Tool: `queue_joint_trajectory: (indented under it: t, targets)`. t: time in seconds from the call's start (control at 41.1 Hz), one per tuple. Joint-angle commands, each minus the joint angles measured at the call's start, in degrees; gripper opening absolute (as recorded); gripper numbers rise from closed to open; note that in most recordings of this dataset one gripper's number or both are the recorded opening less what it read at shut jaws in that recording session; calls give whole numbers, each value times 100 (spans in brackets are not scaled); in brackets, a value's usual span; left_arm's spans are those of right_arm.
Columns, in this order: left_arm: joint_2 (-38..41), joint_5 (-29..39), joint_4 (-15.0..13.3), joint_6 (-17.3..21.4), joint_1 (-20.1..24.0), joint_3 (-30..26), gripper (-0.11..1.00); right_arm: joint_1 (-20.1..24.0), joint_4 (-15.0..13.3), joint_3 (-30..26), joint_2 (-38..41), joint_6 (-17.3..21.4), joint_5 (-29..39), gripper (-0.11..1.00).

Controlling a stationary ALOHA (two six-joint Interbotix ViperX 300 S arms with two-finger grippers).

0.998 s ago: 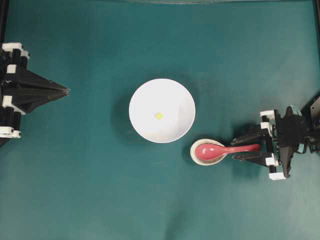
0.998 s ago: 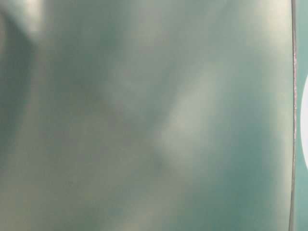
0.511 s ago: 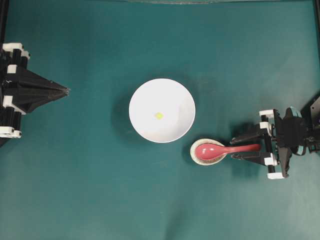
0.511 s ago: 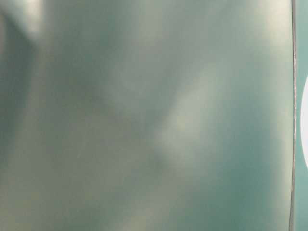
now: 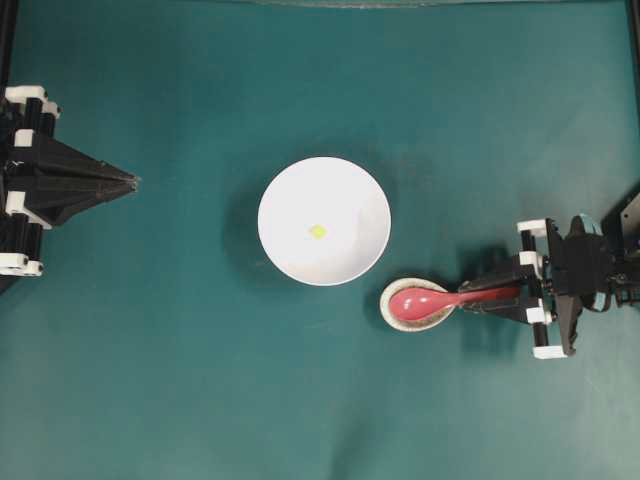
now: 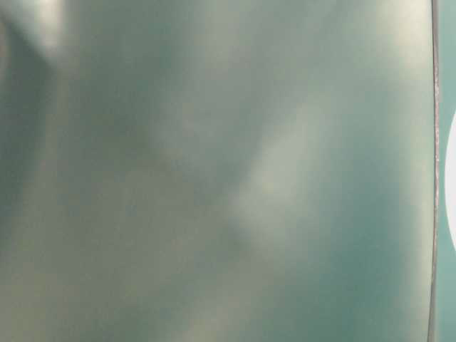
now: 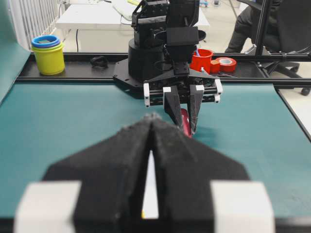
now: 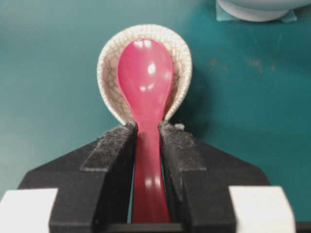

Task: Scoop the yellow hexagonal prism block from the bowl with a spoon using the right arm.
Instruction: 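Lift the red spoon off the rest and carry it into the bowl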

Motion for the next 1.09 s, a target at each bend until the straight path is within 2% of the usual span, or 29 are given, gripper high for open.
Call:
queue_joint_trajectory:
  t: [0.0,0.195,0.462,0.73,0.9,1.071]
  targets:
    - [44,-35,9,-9,9,-105,0,18,-9,-88,-141,-9,-26,22]
    - [53,-35,9,-9,9,-97,0,18,0,-114,-492,0,176,22]
    - [105,-35,9,-9,9,-105,0,-105,0,-211,-1468,-53,1107,22]
    - [123,-26,9,-9,9,-105,0,-686,0,-527,-2514,-352,2760,22]
    - [176,-26,9,-9,9,-97,0,-1274,0,-976,-3050,-606,4061,22]
    - [185,-26,9,-9,9,-105,0,-1802,-18,-1529,-3270,-800,5309,22]
